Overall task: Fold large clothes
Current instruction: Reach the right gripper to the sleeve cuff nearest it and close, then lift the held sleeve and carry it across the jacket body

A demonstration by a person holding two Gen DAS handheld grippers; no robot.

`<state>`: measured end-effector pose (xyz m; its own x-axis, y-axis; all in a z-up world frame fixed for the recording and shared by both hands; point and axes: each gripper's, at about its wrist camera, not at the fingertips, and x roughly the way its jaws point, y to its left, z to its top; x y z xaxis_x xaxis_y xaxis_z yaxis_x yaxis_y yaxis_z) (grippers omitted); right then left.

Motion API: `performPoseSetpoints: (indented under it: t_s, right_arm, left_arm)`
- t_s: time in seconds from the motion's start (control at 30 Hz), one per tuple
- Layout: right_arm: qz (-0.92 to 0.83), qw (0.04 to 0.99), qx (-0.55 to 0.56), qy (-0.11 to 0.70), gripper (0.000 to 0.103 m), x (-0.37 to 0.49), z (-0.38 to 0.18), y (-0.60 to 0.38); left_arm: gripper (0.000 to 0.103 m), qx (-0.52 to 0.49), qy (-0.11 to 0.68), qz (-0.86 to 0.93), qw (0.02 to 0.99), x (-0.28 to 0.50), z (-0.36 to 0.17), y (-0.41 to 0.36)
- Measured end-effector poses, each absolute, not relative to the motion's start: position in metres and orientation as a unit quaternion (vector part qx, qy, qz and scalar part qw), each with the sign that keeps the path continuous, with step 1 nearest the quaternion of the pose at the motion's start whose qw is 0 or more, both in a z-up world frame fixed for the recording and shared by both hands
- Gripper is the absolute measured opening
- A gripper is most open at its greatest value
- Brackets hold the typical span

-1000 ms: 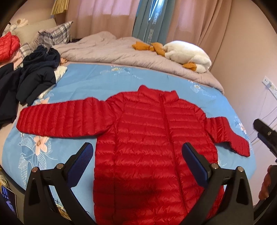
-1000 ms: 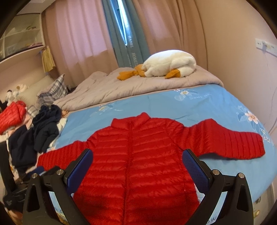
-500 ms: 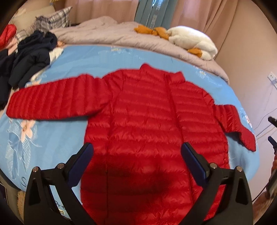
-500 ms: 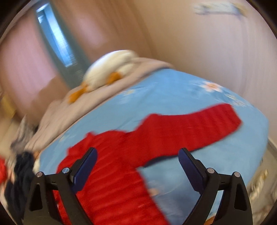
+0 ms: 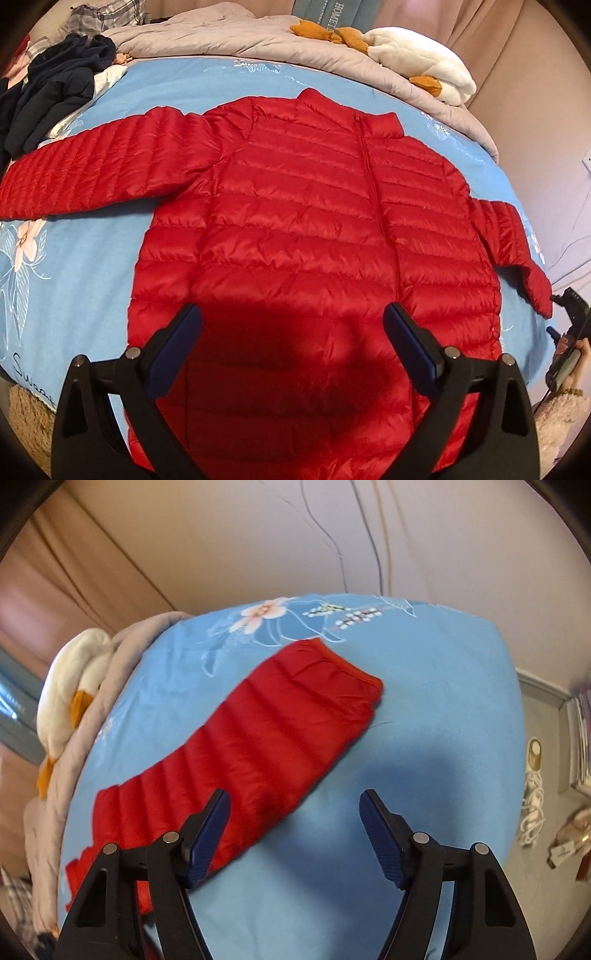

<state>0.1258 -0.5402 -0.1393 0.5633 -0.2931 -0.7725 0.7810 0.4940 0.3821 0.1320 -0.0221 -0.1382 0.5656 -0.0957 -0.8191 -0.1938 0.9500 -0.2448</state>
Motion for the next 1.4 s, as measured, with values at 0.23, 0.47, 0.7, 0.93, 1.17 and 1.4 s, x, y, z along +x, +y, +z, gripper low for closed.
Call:
performPoseSetpoints:
  t_s: [0.23,0.47,0.7,0.93,1.17,1.4]
  right_arm:
    - [-0.343,0.806,0.354,0.328,0.070,0.127,-0.146,-0.549]
    - [-0.334,0.802,0.363,0.337,0.067,0.136,-0.163,-0.559]
    - [-0.332,0.805,0.375,0.319,0.044,0.139,-0.164,-0.573]
    - [-0.314,0.837,0.342,0.289,0.008,0.140,-0.139,-0.556]
    - [-0.284,0.892,0.252,0.246,0.007,0.141,-0.057,-0.506]
    - [-0.243,0.936,0.162,0.196,0.007,0.139,0.012,-0.440]
  left_arm:
    - [0.098,-0.173,0.456,0.025,0.873,0.139,-0.136,-0.026]
    - [0.098,-0.163,0.457,0.018,0.874,0.140,-0.136,-0.032]
    - [0.098,-0.171,0.448,0.021,0.877,0.142,-0.130,-0.027]
    - [0.098,-0.176,0.414,0.046,0.892,0.137,-0.103,-0.007]
    - [0.098,-0.172,0.381,0.076,0.905,0.129,-0.072,0.016]
    - [0.098,-0.171,0.345,0.076,0.920,0.118,-0.044,0.032]
